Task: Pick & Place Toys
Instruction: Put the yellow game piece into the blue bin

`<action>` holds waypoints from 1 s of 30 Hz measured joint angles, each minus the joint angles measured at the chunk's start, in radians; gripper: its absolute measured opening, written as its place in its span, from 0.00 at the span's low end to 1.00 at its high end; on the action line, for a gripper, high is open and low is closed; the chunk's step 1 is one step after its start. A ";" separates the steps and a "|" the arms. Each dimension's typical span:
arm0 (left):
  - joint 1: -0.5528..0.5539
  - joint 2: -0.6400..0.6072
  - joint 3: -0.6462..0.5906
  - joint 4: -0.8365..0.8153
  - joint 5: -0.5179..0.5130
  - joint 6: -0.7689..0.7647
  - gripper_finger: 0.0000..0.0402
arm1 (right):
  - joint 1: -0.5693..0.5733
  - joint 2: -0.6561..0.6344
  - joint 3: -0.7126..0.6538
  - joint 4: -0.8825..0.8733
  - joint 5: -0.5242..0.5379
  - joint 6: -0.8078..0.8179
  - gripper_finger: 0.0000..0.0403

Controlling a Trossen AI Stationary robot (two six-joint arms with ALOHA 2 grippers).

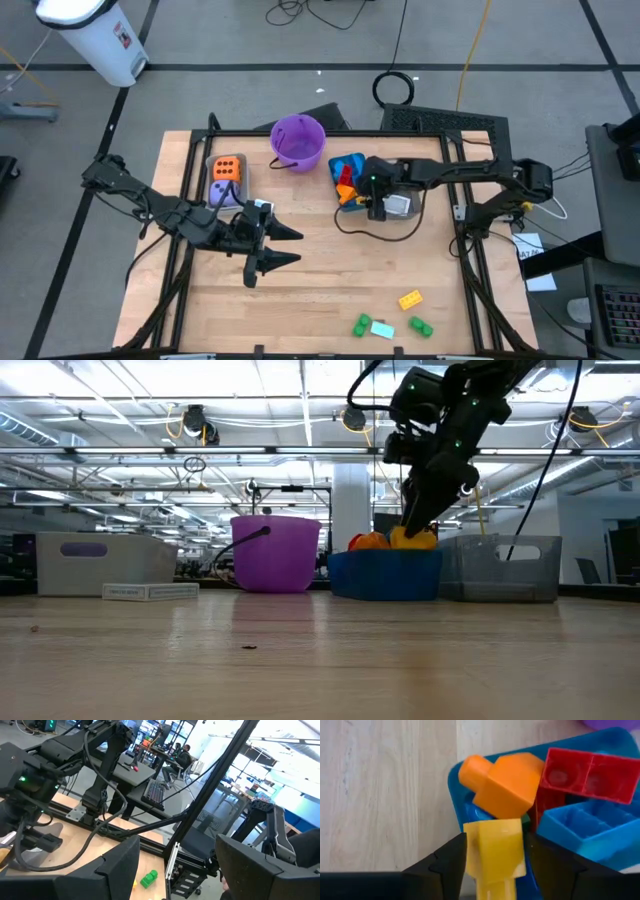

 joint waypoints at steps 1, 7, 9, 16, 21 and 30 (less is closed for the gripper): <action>0.000 0.000 0.000 0.000 0.000 0.000 0.66 | 0.000 -0.008 -0.001 -0.008 0.000 0.000 0.51; 0.000 0.000 0.000 -0.001 0.001 0.000 0.66 | 0.000 -0.087 0.000 0.017 -0.002 0.026 0.59; 0.000 0.000 0.000 -0.001 0.001 0.000 0.66 | 0.001 -0.126 0.000 0.027 -0.003 0.053 0.62; 0.000 0.000 0.000 0.000 -0.003 0.000 0.66 | 0.003 -0.282 0.000 0.074 -0.046 0.281 0.67; 0.000 0.000 0.000 -0.001 -0.004 0.000 0.66 | 0.006 -0.363 0.000 0.144 -0.214 0.445 0.67; 0.000 0.000 0.000 0.000 -0.004 0.000 0.66 | 0.321 -0.484 0.000 0.185 -0.212 0.534 0.63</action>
